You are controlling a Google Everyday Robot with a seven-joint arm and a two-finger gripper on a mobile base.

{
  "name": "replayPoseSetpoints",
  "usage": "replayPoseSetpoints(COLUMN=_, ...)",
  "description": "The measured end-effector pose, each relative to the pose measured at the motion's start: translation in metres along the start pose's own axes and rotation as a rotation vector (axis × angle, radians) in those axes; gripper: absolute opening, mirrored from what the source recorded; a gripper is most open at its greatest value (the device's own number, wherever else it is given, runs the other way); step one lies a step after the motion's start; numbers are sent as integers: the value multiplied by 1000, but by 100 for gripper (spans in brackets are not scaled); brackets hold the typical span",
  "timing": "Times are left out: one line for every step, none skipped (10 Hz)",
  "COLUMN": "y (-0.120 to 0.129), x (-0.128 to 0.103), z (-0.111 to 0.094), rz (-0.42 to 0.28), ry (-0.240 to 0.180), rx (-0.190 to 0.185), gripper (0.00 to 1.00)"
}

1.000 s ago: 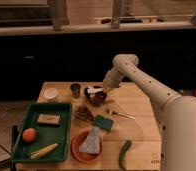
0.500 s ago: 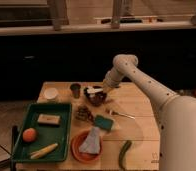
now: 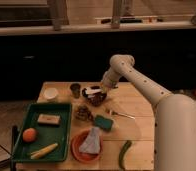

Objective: Place brush in purple bowl

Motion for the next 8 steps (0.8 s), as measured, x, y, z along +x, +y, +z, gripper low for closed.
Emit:
replayPoseSetpoints(y=-1, x=0, z=1, rz=-1, ry=-2, rx=-6, gripper=16)
replayPoseSetpoints(y=-3, x=-3, z=2, rz=-5, ry=-4, rx=-15, gripper=29)
replayPoseSetpoints(y=-5, x=-5, z=3, rz=-9, ry=-5, rx=-20, gripper=39)
replayPoseSetpoints(y=-5, x=-7, z=3, rz=-12, ry=-6, rx=-27, gripper=48)
replayPoseSetpoints(y=-5, x=-9, z=3, rz=-13, ry=-6, rx=-31, gripper=58)
replayPoseSetpoints(y=-6, x=-10, z=1, rz=-16, ry=-6, rx=-31, gripper=70)
replayPoseSetpoints(y=-7, x=-12, z=1, rz=-19, ry=-5, rx=-32, gripper=78)
replayPoseSetpoints(y=-7, x=-13, z=0, rz=-21, ry=-5, rx=-32, gripper=80)
